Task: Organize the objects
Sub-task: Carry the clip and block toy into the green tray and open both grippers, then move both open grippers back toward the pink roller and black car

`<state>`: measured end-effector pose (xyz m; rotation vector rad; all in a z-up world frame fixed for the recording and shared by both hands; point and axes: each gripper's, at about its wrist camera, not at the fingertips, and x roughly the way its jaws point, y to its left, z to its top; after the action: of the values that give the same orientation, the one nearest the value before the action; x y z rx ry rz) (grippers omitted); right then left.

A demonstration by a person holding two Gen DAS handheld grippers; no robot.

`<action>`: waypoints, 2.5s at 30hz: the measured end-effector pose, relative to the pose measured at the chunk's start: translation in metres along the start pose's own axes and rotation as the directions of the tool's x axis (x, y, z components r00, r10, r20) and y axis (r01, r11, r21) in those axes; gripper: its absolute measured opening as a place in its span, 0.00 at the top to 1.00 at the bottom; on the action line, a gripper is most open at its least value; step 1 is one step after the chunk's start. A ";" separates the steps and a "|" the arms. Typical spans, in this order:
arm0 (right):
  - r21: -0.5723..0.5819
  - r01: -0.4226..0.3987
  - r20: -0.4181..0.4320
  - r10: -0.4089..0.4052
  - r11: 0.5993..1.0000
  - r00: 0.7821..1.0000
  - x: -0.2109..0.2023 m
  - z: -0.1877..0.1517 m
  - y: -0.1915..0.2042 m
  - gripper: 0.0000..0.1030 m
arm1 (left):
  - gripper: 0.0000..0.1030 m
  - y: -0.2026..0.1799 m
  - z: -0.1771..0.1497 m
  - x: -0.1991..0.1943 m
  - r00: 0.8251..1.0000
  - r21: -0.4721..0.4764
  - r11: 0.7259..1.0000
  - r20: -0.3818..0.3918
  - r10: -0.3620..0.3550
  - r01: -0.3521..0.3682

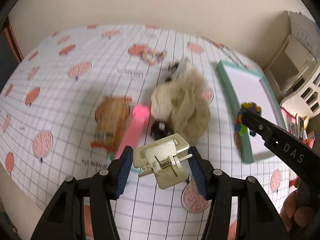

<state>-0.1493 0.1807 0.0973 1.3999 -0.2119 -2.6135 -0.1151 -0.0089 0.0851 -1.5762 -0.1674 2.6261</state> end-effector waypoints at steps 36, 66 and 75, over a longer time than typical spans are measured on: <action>0.144 0.245 0.047 -0.254 0.959 0.966 0.046 0.053 -0.173 0.61 | 0.43 -0.161 0.108 0.113 0.987 0.115 0.983 0.057 -0.147 0.140; 0.159 0.236 0.045 -0.246 0.959 0.968 0.068 0.060 -0.185 0.48 | 0.43 -0.195 0.122 0.138 0.985 0.159 0.974 0.037 -0.169 0.161; 0.125 0.253 0.053 -0.261 0.959 0.964 0.046 0.056 -0.169 0.47 | 0.36 -0.172 0.117 0.112 0.987 0.144 0.979 0.047 -0.154 0.146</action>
<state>-0.2346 0.3382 0.0563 1.4644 -0.2076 -2.9070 -0.2695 0.1687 0.0641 -1.3868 -0.0979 2.5091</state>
